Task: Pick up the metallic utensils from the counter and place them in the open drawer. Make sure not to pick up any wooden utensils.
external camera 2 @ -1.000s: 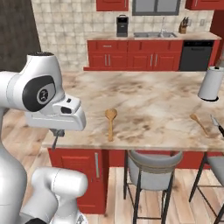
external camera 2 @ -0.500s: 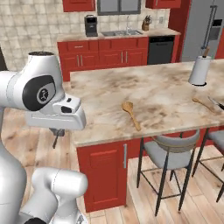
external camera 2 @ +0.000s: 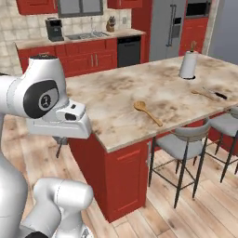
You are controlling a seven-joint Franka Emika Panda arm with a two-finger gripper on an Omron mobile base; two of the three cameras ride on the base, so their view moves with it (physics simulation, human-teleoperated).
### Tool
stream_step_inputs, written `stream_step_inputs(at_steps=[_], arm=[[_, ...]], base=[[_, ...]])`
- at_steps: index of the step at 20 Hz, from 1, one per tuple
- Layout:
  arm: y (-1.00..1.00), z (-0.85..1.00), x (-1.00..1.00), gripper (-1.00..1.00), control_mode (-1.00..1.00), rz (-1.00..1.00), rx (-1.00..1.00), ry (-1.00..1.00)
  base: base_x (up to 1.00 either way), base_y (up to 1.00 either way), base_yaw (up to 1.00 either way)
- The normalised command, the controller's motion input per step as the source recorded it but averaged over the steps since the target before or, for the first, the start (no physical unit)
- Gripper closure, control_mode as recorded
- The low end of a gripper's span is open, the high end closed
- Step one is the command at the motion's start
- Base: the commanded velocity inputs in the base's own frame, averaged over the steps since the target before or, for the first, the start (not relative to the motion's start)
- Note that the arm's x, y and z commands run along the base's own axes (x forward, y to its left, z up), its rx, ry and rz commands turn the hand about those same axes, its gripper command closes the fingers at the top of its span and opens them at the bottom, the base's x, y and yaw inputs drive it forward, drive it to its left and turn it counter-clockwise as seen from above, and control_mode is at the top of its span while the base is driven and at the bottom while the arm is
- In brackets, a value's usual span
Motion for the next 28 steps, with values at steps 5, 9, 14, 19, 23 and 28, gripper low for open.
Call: stream_step_inputs(at_steps=[5,9,14,19,23,28], arm=[[0.00,0.00,0.00,1.00,1.00,0.00,0.00,0.00],[0.00,0.00,0.00,1.00,1.00,0.00,0.00,0.00],[0.00,0.00,0.00,1.00,1.00,0.00,0.00,0.00],[0.00,0.00,0.00,1.00,1.00,0.00,0.00,0.00],[0.00,0.00,0.00,1.00,1.00,0.00,0.00,0.00],[0.00,0.00,0.00,1.00,1.00,0.00,0.00,0.00]], base=[[0.00,1.00,-0.49],[0.01,1.00,-0.49],[0.09,1.00,-0.46],[0.18,1.00,-0.33],[0.20,1.00,-0.23],[0.33,1.00,-0.22]])
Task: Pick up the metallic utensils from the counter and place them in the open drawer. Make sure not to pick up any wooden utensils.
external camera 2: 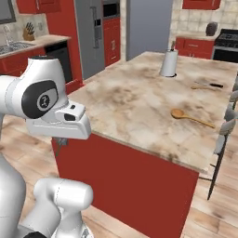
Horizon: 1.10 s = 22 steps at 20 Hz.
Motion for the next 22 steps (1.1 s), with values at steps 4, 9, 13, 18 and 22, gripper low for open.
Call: stream_step_inputs(at_steps=[4,9,13,18,22], arm=[[0.00,0.00,0.00,1.00,1.00,0.00,0.00,0.00],[0.00,0.00,0.00,1.00,1.00,0.00,0.00,0.00],[0.00,0.00,0.00,1.00,1.00,0.00,0.00,0.00],[0.00,0.00,0.00,1.00,1.00,0.00,0.00,0.00],[0.00,0.00,0.00,1.00,1.00,0.00,0.00,0.00]], base=[[0.41,1.00,-0.22],[0.46,1.00,-0.24],[0.49,1.00,-0.26],[0.50,1.00,-0.25],[0.48,0.97,-0.23]])
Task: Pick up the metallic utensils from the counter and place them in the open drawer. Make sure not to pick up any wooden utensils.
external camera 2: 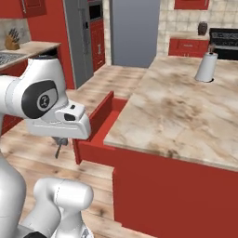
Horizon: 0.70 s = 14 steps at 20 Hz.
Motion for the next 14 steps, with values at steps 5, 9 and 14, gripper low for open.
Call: stream_step_inputs(at_steps=[5,9,14], arm=[[0.00,0.00,0.00,1.00,1.00,0.00,0.00,0.00],[0.00,0.00,0.00,1.00,1.00,0.00,0.00,0.00],[0.00,0.00,0.00,1.00,1.00,0.00,0.00,0.00]], base=[[0.30,0.29,-0.10],[0.00,-0.09,-0.15],[0.16,-0.03,-0.20]])
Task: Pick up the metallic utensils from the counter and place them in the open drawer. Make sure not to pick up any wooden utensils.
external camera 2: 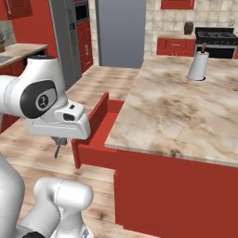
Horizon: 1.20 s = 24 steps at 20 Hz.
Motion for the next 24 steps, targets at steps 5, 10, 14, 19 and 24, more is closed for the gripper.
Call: stream_step_inputs(at_steps=[5,10,14,19,24], arm=[[0.00,0.00,0.00,1.00,1.00,0.00,0.00,0.00],[0.00,0.00,0.00,1.00,1.00,0.00,0.00,0.00],[0.00,0.00,0.00,1.00,1.00,0.00,0.00,0.00],[0.00,0.00,0.00,1.00,1.00,0.00,0.00,0.00],[0.00,0.00,0.00,1.00,1.00,0.00,0.00,0.00]], base=[[0.49,0.14,-0.18],[0.52,0.12,-0.05],[0.28,0.08,-0.01],[0.08,0.42,0.00],[0.00,0.58,0.00]])
